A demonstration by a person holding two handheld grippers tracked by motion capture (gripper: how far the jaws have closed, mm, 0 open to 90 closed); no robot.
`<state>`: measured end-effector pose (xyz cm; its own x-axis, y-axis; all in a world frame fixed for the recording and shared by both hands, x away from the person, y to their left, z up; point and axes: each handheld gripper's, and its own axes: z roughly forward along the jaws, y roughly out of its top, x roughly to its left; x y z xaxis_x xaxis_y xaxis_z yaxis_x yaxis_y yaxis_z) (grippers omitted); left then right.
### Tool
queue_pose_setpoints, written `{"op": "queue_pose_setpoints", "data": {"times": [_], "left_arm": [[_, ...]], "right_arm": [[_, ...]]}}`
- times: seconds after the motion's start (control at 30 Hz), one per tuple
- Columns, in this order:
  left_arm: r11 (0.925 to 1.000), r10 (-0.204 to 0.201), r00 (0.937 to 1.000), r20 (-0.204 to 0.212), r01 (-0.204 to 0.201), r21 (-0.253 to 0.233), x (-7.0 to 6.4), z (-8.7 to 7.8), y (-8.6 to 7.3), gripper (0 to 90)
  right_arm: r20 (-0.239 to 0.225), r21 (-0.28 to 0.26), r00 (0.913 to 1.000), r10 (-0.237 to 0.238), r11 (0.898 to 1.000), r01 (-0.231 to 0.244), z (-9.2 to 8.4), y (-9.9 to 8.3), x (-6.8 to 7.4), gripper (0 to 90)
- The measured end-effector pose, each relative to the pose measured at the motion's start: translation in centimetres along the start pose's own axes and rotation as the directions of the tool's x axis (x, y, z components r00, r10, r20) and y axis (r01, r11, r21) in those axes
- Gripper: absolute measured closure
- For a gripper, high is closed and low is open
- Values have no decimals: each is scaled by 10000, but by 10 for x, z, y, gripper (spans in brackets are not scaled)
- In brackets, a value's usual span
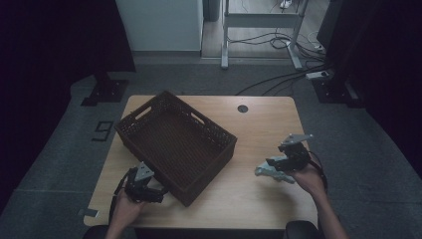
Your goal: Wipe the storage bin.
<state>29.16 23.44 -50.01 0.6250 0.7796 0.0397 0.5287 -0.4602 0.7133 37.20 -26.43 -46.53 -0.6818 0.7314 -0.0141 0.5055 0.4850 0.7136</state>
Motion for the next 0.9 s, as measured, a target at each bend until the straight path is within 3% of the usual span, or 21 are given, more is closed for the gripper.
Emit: {"op": "queue_pose_setpoints", "data": {"times": [0.2,0.4,0.6,0.8,0.87,0.9], "left_arm": [[10000,-52,10000,-82,53,55,3,0,0,0],[9995,-300,9990,-342,303,86,8,-2,-1,0],[9985,-520,9974,-493,529,158,12,1,0,0],[9982,-561,9970,-535,572,197,15,3,1,0],[9980,-598,9972,-457,607,190,17,5,2,0],[9981,-582,9975,-397,590,199,18,5,2,0]], "right_arm": [[-632,-98,9975,-323,9994,317,27,15,16,243],[-1413,-338,9881,-612,9978,569,56,32,33,245],[-1818,-493,9807,-719,9967,639,76,47,40,249],[-2401,-695,9655,-1009,9938,865,92,56,42,268],[-2694,-799,9556,-1190,9917,1010,97,58,44,287],[-2687,-790,9555,-1215,9915,1038,98,58,45,286]]}}
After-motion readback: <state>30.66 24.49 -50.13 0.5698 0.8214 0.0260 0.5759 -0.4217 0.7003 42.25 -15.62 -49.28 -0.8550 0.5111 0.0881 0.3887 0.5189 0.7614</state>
